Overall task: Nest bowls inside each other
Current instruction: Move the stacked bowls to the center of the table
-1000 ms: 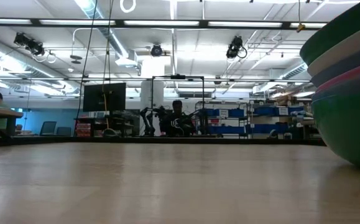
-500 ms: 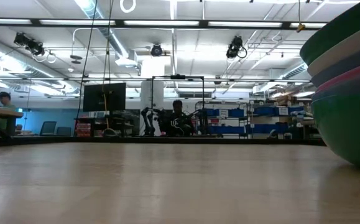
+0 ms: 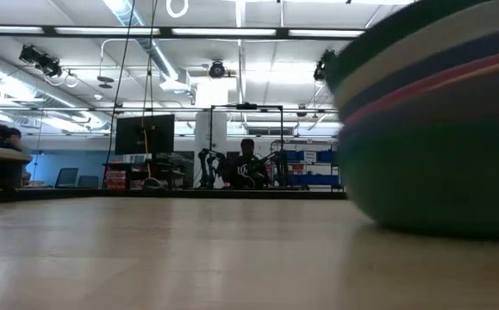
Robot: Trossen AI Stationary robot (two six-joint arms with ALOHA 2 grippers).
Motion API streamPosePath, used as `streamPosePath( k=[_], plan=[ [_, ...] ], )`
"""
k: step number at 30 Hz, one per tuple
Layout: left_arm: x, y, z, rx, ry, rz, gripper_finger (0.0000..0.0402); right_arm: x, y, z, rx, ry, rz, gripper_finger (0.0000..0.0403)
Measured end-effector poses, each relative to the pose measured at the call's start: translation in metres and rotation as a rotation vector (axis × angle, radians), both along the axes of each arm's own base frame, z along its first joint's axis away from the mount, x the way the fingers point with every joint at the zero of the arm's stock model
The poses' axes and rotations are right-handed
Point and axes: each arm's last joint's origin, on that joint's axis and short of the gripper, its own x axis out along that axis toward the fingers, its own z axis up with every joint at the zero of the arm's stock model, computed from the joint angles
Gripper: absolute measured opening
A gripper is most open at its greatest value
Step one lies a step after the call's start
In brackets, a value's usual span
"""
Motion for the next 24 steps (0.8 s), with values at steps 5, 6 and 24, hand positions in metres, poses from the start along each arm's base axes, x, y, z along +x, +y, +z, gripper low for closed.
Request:
streamPosePath(
  k=[5, 6, 24],
  plan=[
    [0.000, 0.000, 0.000, 0.001, 0.001, 0.000, 0.0070, 0.024, -0.020, 0.001, -0.023, -0.052, 0.001, 0.0105],
    [0.000, 0.000, 0.000, 0.001, 0.003, 0.001, 0.0070, 0.027, -0.021, 0.001, -0.009, -0.046, 0.008, 0.0105],
    [-0.029, -0.004, 0.015, 0.105, -0.023, 0.143, 0.0070, 0.047, 0.004, -0.016, 0.136, -0.309, 0.411, 0.0102]
  ],
)
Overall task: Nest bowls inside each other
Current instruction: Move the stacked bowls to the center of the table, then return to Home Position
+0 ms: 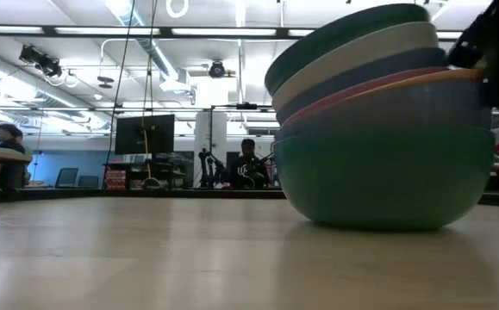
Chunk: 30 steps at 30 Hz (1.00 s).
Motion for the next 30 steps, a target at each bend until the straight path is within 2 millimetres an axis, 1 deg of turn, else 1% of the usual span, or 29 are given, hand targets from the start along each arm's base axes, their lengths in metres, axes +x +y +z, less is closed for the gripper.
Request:
streamPosePath(
  k=[4, 6, 9, 11, 18, 21, 24, 27, 30],
  plan=[
    [-0.013, -0.008, 0.021, 0.030, -0.096, -0.002, 0.0070, 0.008, -0.011, -0.014, 0.022, -0.048, -0.014, 0.0102],
    [-0.019, -0.014, 0.031, 0.044, -0.141, -0.012, 0.0070, 0.009, -0.019, -0.021, 0.009, -0.043, -0.040, 0.0101],
    [-0.027, -0.022, 0.043, 0.068, -0.202, -0.021, 0.0070, 0.014, -0.028, -0.024, 0.004, -0.054, -0.063, 0.0098],
    [-0.031, -0.028, 0.048, 0.083, -0.229, -0.028, 0.0070, 0.019, -0.034, -0.024, -0.017, -0.082, -0.071, 0.0098],
    [-0.039, -0.041, 0.051, 0.140, -0.272, -0.036, 0.0070, 0.044, -0.061, -0.018, -0.062, -0.197, -0.094, 0.0098],
    [-0.041, -0.043, 0.051, 0.134, -0.280, -0.036, 0.0070, 0.052, -0.076, -0.016, -0.096, -0.222, -0.114, 0.0097],
    [-0.041, -0.044, 0.051, 0.125, -0.285, -0.029, 0.0070, 0.057, -0.088, -0.016, -0.124, -0.222, -0.121, 0.0097],
    [-0.043, -0.046, 0.050, 0.131, -0.274, -0.041, 0.0070, 0.059, -0.089, -0.016, -0.102, -0.221, -0.050, 0.0099],
    [-0.050, -0.053, 0.052, 0.121, -0.283, -0.074, 0.0070, 0.064, -0.082, -0.009, 0.000, -0.287, 0.055, 0.0100]
  ],
)
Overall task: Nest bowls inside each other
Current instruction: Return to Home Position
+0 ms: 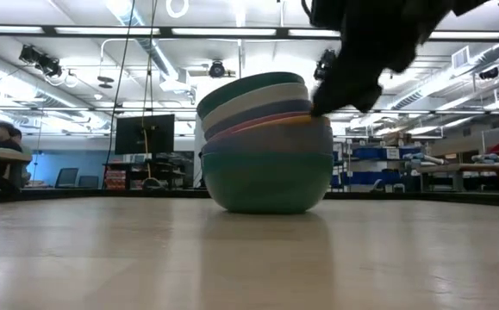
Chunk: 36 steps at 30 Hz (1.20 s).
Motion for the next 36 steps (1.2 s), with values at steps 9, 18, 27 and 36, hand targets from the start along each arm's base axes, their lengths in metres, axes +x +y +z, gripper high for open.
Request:
streamPosePath(
  k=[9, 18, 27, 36],
  plan=[
    [-0.037, -0.032, 0.024, 0.131, -0.101, -0.218, 0.0070, 0.018, 0.033, 0.082, -0.016, -0.477, 0.485, 0.0100],
    [-0.067, 0.021, 0.072, 0.060, -0.330, -0.237, 0.0070, 0.009, -0.066, 0.245, -0.190, -0.812, 0.653, 0.0100],
    [-0.112, 0.082, 0.025, -0.022, -0.520, -0.228, 0.0070, -0.078, -0.113, 0.298, -0.298, -0.721, 0.536, 0.0100],
    [-0.154, 0.109, -0.072, -0.090, -0.757, -0.273, 0.0070, -0.163, -0.107, 0.292, -0.287, -0.782, 0.482, 0.0100]
  ],
)
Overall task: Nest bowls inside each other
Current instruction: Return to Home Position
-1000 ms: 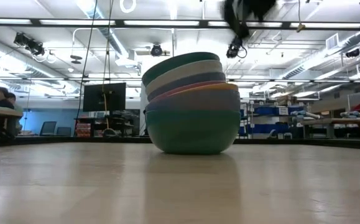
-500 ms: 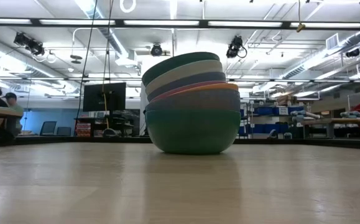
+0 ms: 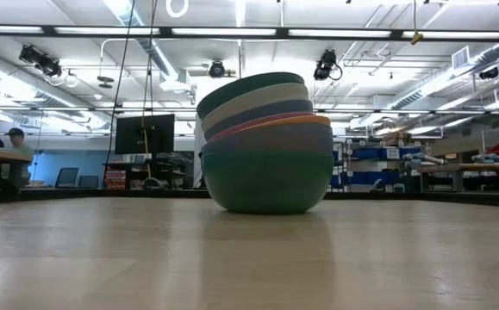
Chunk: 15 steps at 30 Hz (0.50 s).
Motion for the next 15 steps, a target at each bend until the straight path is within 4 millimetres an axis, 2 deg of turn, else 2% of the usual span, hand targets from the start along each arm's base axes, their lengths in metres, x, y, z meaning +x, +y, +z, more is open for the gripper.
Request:
streamPosePath(
  k=[4, 9, 12, 15],
  plan=[
    [-0.004, 0.006, -0.027, 0.005, 0.005, 0.058, 0.0070, -0.027, 0.002, -0.022, 0.045, -0.026, -0.045, 0.0099],
    [-0.012, 0.017, -0.028, -0.006, -0.039, 0.139, 0.0070, -0.043, 0.003, -0.059, 0.071, -0.163, -0.048, 0.0100],
    [-0.009, 0.020, -0.032, 0.020, -0.010, 0.179, 0.0070, -0.040, 0.000, -0.083, 0.089, -0.219, -0.063, 0.0099],
    [-0.007, 0.024, -0.035, 0.034, 0.010, 0.218, 0.0070, -0.028, -0.005, -0.110, 0.125, -0.190, -0.099, 0.0100]
  ],
)
